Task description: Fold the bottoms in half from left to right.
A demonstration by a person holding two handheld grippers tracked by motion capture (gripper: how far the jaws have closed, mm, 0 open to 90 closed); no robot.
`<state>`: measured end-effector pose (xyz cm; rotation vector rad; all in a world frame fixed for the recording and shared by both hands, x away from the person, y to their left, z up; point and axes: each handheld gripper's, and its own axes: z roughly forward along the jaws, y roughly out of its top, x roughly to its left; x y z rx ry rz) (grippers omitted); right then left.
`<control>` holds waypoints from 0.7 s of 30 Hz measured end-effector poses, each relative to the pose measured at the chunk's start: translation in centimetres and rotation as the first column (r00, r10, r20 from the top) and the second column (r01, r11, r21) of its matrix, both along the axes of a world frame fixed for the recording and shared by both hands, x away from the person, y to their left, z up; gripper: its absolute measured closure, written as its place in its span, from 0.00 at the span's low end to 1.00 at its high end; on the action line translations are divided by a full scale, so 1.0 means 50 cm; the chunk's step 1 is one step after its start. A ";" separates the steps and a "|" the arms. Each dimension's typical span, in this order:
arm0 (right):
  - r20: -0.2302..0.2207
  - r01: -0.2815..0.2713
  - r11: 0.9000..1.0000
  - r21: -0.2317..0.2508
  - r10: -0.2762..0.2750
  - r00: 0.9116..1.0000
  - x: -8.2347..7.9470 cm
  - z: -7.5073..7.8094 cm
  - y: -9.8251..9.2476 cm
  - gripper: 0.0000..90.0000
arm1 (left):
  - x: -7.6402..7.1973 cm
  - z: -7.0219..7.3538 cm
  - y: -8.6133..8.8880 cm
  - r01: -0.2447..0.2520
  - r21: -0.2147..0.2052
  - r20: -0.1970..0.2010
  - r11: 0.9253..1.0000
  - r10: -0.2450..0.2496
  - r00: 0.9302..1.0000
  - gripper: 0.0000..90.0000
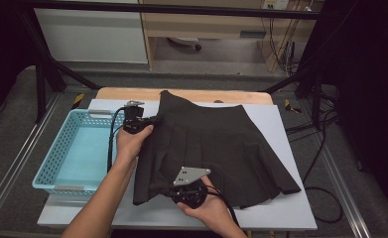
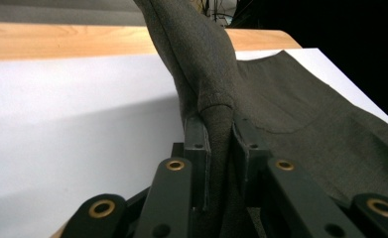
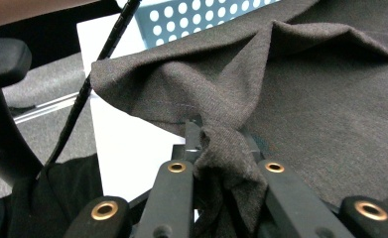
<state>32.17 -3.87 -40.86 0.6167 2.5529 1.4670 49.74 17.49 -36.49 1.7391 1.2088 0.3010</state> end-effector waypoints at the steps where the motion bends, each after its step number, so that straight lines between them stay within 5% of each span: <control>1: 0.001 0.002 1.000 0.005 -0.002 1.000 0.001 0.002 0.001 0.92 | 0.001 0.005 0.002 0.001 0.004 0.003 1.000 -0.001 1.000 0.87; 10: 0.017 0.003 0.999 0.041 -0.004 1.000 0.009 0.027 0.016 0.92 | 0.011 0.047 0.020 0.003 0.030 0.020 1.000 -0.004 1.000 0.87; 21: 0.029 0.002 0.998 0.060 -0.004 1.000 0.019 0.050 0.052 0.92 | 0.020 0.064 0.056 -0.016 0.036 0.023 0.999 0.015 1.000 0.87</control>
